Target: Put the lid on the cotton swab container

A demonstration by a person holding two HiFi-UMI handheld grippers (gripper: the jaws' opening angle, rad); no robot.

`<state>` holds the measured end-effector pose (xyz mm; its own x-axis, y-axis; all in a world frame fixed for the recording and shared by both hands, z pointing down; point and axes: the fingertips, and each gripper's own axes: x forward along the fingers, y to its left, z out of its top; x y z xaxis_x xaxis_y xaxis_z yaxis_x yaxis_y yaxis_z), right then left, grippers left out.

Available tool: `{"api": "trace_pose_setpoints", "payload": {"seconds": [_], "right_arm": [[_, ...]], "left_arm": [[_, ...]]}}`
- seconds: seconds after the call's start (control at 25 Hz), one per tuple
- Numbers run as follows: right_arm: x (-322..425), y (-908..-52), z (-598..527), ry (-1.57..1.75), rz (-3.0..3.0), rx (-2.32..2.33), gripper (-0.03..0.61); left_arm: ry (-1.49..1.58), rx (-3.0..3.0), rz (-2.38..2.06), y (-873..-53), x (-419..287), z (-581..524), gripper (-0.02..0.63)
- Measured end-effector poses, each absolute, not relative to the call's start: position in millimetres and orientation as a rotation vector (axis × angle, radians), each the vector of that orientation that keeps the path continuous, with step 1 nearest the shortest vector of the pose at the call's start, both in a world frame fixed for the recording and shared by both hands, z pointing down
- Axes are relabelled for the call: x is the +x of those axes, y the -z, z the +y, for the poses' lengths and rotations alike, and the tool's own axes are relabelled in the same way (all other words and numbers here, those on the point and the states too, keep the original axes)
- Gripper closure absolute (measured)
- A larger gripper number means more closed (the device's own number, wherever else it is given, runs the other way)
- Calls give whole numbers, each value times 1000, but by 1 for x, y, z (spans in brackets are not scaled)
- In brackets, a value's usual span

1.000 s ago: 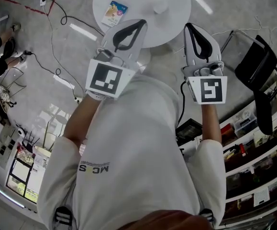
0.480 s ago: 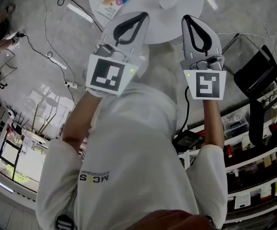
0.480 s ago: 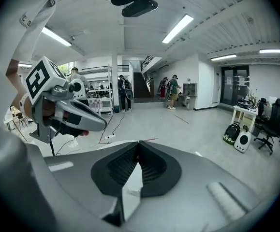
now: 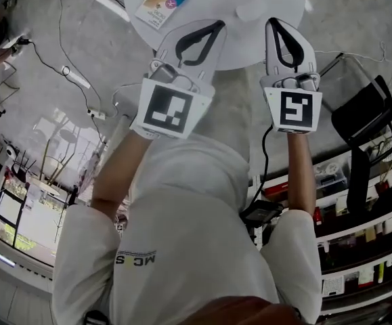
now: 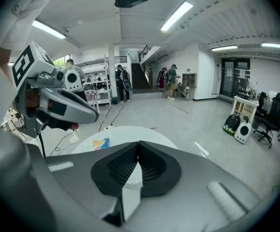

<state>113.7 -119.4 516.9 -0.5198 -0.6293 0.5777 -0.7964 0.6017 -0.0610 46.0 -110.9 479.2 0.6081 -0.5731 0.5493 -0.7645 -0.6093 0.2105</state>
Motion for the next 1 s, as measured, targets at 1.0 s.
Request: {"api": "trace_pose_setpoints", "payload": {"seconds": [1.0], "right_arm": [[107,-599,-115,-520,-2208,1124,588]], "left_arm": [[-726,2379,-885,-533,52,-109,614]]}}
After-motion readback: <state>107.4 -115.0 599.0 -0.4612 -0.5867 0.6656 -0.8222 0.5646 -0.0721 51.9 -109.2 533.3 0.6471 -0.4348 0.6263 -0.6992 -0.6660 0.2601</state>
